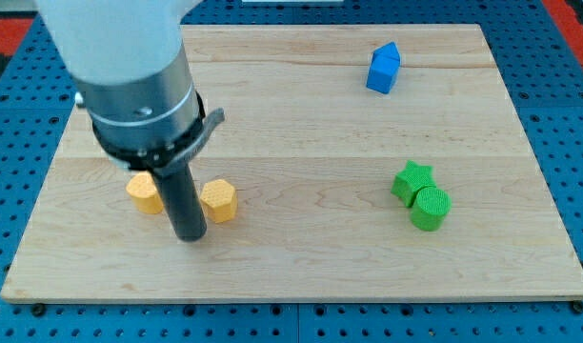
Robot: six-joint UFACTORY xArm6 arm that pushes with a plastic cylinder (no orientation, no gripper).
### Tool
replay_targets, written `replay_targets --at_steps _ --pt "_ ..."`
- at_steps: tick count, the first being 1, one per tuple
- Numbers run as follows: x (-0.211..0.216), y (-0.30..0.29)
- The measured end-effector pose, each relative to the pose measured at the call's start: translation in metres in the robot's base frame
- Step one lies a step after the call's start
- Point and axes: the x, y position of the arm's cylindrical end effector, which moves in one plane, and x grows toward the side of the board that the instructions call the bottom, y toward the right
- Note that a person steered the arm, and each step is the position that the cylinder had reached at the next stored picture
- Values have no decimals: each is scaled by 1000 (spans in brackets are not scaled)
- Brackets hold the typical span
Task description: Move the green blocks to up
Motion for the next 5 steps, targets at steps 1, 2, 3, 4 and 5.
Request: replay_targets --at_steps 1,2,3,4,5 --pt "15 86" --pt "13 179" --pt "13 224" --pt "11 264" --pt "11 286"
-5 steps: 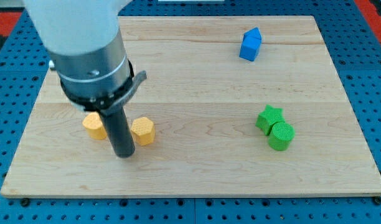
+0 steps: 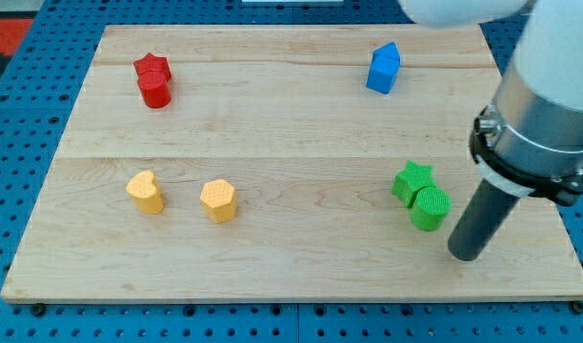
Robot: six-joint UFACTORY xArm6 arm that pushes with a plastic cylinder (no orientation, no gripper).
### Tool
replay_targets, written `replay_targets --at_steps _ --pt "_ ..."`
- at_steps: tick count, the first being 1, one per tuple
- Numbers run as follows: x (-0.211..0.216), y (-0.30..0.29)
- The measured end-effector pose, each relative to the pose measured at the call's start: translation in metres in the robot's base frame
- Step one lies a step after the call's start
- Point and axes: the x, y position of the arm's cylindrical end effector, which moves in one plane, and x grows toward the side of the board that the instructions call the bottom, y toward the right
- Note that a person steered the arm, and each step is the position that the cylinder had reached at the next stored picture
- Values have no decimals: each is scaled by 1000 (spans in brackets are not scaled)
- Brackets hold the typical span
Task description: Move the green blocks to up
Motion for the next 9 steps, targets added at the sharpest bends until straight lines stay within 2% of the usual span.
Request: replay_targets --at_steps 2,4,7,9 --pt "-17 -13" --pt "-56 -26" --pt "-111 -95" --pt "-171 -68"
